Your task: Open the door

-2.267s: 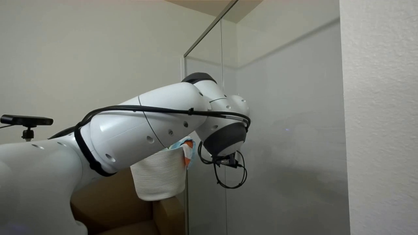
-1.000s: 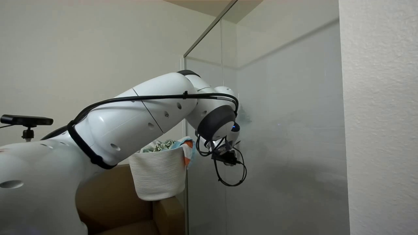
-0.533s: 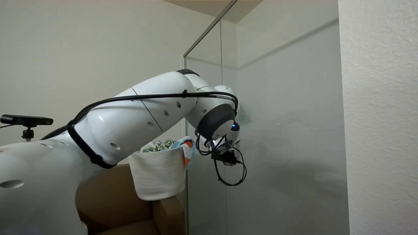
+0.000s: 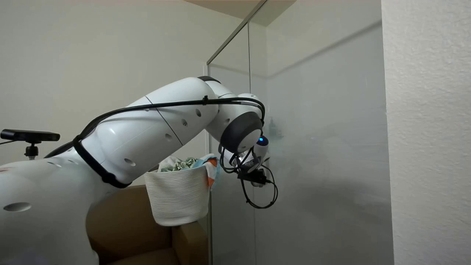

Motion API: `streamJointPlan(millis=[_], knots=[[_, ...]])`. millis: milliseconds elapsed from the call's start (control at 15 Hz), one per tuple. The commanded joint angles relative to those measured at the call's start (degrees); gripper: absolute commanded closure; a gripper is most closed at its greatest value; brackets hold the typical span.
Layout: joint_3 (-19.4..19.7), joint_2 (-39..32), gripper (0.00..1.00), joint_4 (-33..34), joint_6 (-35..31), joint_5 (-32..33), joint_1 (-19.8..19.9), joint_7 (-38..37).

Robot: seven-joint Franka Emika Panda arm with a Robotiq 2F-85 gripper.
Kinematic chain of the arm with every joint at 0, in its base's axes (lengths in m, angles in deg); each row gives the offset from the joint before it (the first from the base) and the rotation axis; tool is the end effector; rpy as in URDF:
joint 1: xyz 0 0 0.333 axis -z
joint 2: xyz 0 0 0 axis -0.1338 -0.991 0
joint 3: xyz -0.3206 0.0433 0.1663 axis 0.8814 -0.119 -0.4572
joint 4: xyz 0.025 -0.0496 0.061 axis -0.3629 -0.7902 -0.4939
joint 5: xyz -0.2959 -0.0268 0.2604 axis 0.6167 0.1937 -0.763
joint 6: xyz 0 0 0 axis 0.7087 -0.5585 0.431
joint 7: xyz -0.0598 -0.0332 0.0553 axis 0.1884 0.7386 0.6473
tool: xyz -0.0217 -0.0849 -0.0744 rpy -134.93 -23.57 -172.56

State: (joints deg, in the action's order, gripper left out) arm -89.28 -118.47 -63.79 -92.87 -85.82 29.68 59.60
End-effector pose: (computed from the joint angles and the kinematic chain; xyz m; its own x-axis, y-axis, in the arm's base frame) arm 0.7722 0.0412 0.3227 0.6316 0.1614 0.7583 0.5238 -0.8099 -0.2639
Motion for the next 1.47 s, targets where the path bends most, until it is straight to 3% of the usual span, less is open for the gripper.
streamJointPlan(millis=[0,600,1400], knots=[[-0.08,-0.17,0.0,-0.12,-0.31,-0.37,-0.22,0.28],[-2.52,0.74,0.0,-3.97,0.2,-0.54,1.7,0.92],[-9.09,-0.93,0.0,-11.13,1.93,-0.42,8.82,1.01]])
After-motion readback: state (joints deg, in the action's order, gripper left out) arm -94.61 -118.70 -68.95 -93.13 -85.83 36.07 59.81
